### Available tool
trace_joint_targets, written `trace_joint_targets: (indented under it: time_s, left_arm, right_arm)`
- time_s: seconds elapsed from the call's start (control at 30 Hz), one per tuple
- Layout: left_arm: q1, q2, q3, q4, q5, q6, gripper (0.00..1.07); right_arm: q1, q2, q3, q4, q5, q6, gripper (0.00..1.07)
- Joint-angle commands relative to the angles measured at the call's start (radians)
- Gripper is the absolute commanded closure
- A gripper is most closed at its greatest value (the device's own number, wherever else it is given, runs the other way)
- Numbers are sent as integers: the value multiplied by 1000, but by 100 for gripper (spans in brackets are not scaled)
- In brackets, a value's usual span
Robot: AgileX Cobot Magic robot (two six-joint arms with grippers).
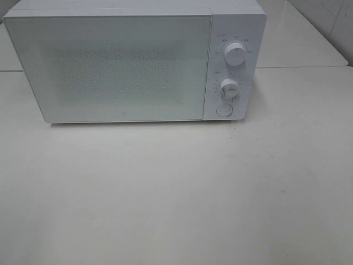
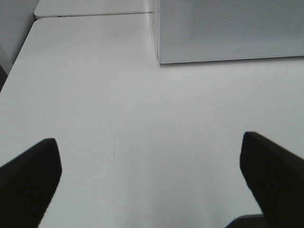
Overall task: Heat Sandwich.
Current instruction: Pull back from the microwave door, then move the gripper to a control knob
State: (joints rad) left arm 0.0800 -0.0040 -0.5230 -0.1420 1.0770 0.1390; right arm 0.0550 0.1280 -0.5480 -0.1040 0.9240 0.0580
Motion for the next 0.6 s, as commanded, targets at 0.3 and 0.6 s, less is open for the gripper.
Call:
trace_joint_targets:
  time_s: [0.3,0.6]
  left_arm:
    - [-6,-18,3,-3,-1,-1,9]
    - [-6,-18,3,-3,-1,-1,9]
  right_arm:
    - [-8,246,-7,-3,-298,-4,31]
    - [-8,442,-7,-2,-446,1,31]
